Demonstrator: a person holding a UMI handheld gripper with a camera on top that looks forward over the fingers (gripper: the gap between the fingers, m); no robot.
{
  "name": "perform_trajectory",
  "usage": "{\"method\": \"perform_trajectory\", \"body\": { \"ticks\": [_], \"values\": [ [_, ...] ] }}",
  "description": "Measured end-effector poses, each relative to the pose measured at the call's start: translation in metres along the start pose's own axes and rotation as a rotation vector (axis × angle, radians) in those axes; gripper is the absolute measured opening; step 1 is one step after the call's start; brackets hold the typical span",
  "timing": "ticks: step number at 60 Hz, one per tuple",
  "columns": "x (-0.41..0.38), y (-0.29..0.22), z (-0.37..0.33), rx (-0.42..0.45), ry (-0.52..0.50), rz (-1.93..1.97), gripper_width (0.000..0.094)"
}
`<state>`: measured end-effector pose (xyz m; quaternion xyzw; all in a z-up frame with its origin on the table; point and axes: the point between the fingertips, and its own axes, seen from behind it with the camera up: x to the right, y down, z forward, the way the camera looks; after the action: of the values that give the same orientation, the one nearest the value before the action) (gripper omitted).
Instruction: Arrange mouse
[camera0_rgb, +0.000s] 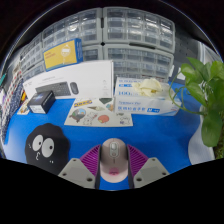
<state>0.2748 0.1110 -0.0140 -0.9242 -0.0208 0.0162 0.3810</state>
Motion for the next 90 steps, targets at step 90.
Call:
{"method": "perform_trajectory", "body": {
  "ticks": [90],
  "values": [
    [-0.209,0.006,-0.005,-0.009,0.010,-0.003,0.0468]
  ]
}}
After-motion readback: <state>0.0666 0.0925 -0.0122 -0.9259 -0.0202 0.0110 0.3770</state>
